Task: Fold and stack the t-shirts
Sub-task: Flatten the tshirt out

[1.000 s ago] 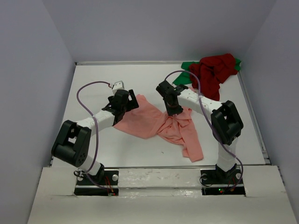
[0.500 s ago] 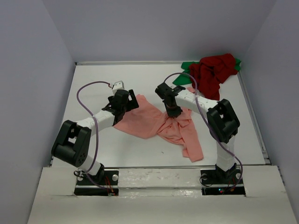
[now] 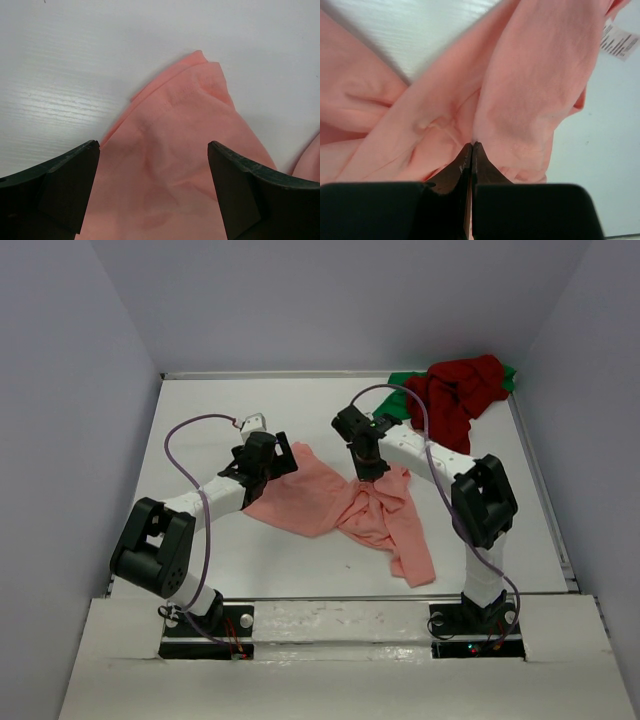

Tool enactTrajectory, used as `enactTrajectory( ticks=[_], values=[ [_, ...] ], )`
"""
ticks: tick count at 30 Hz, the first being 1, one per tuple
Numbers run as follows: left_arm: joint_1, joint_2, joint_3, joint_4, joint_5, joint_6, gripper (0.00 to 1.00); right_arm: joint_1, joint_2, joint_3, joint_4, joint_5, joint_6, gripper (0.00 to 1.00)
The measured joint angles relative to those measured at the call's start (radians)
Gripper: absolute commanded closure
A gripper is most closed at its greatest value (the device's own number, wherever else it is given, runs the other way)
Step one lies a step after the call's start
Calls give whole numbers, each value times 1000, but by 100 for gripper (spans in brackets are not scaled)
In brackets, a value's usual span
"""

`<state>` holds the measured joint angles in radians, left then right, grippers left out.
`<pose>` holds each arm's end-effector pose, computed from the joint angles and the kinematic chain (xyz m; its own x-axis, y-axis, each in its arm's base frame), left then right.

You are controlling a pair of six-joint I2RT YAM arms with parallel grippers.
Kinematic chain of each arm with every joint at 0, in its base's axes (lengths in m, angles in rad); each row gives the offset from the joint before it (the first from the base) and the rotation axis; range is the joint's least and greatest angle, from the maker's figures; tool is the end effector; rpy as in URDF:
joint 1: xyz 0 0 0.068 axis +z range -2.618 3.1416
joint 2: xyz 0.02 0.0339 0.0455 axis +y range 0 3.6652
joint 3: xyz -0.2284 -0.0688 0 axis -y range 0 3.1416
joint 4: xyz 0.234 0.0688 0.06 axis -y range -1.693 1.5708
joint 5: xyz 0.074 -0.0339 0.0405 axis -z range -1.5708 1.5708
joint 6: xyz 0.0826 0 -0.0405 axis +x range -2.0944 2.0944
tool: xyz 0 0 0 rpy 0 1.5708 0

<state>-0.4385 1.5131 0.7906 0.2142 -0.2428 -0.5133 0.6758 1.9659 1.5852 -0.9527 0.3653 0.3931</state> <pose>0.3314 -0.1335 0.1568 -0.4929 -0.2953 -0.8185 -0.0230 0.9447 -0.3270 0.3173 0.2166 0.1461 -0.8992 -0.2623 -0.3502 -0.1887 0.9546 -0.2306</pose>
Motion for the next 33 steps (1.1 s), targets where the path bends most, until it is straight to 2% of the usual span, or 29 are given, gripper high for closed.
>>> enactTrajectory(
  ticks=[9,15,25,33],
  values=[
    [0,0,-6,23,31,2,2,0,-18,344,-63,-29,-55,100],
    [0,-20,-34,32,42,8,2,-23,-18,511,-119,-14,-84,100],
    [-5,-39,-46,73,102,17,2,-193,-18,713,-196,-6,-128,100],
    [-33,-30,-46,105,233,40,2,-265,-5,872,-227,-23,-148,100]
  ],
)
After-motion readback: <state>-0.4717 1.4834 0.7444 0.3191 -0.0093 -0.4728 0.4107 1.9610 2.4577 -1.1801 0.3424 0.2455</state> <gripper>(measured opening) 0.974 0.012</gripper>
